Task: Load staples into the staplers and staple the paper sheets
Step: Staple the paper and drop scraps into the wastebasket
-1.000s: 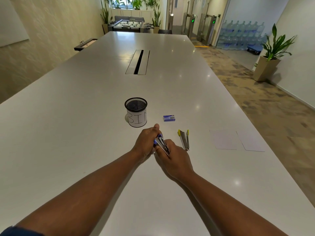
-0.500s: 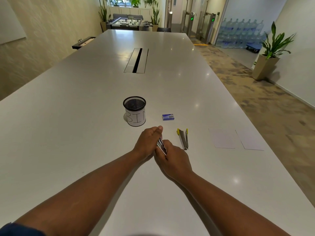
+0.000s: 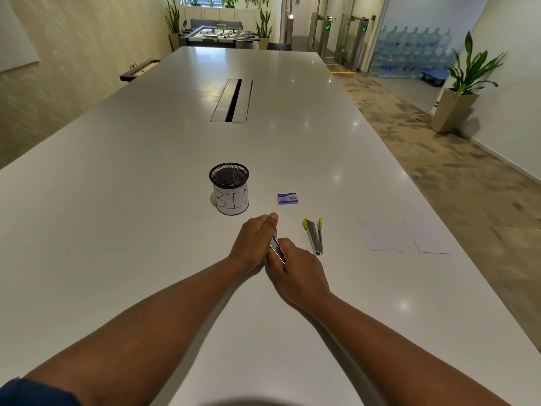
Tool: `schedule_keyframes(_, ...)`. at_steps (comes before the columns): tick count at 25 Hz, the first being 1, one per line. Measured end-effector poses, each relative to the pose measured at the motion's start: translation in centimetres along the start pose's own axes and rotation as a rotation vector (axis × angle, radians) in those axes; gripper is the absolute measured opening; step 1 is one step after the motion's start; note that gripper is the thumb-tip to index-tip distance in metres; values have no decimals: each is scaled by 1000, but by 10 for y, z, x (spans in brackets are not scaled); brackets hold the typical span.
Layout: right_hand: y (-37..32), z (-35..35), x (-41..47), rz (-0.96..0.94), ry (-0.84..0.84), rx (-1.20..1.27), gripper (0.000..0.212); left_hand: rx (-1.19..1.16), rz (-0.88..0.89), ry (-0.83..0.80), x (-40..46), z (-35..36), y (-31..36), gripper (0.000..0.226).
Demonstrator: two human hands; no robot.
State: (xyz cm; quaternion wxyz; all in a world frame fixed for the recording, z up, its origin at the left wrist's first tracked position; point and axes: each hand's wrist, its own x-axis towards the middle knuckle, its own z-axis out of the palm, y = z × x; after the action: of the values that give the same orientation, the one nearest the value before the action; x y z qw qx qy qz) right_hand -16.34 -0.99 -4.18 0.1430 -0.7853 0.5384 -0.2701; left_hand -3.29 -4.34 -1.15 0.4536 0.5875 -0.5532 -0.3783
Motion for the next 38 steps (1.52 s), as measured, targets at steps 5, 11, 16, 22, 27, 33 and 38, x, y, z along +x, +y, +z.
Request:
schedule_keyframes(5, -1, -2, 1, 39, 19, 33, 40, -121, -56, -25, -1, -1, -2, 45)
schedule_keyframes(11, -5, -11, -4, 83, 109, 170, 24, -262, -24, -52, -6, -4, 1, 38)
schedule_keyframes(16, -4, -26, -9, 220, 289, 455, 17, -101, -23, 65, -10, 4, 6, 26)
schedule_keyframes(22, 42, -85, -13, 335, 433, 518, 13, 204, 249, 4, -12, 58, 42, 20)
schedule_keyframes(27, 102, -130, -25, 508, 435, 350, 25, 370, 373, -236, 8, 125, 63, 15)
schedule_keyframes(33, 148, -145, -30, 657, 388, 498, 20, 658, 288, -498, 48, 176, 61, 80)
schedule_keyframes(38, 161, -147, -30, 668, 361, 602, 15, 803, 348, -479, 58, 186, 57, 50)
